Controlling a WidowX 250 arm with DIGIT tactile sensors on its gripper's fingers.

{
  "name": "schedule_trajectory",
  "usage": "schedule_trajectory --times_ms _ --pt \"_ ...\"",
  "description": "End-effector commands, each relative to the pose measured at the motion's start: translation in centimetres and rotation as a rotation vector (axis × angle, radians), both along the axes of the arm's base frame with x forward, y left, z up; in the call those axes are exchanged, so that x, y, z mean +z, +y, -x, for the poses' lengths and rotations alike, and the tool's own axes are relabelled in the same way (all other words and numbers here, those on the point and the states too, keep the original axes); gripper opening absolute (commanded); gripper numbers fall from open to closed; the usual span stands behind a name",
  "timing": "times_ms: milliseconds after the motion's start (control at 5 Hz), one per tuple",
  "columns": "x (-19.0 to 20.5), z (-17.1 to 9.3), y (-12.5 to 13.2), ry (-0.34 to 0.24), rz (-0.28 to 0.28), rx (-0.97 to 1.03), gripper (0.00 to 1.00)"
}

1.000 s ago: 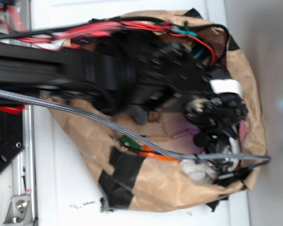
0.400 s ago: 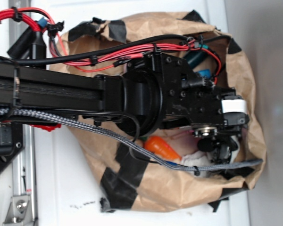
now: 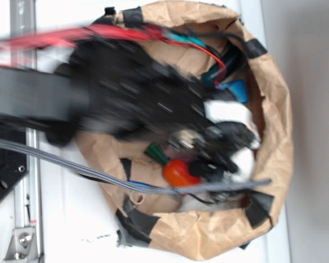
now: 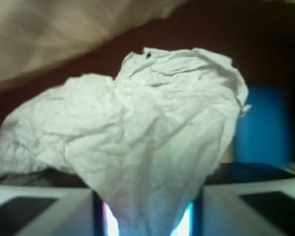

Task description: Grab the white paper.

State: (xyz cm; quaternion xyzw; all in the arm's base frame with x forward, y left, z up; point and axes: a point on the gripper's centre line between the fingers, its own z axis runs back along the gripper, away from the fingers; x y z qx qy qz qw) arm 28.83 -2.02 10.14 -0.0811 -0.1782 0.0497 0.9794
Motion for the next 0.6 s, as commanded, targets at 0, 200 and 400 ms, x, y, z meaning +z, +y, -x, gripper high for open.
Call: schedule_trajectory --times_ms 0,200,400 --pt "6.4 3.9 3.3 0.145 0.038 0.141 0.0" --pt "7.3 3.6 3.3 0.158 -0.08 0.194 0.0" --pt "7.2 2.8 3.3 0.186 -0.111 0.166 0.0"
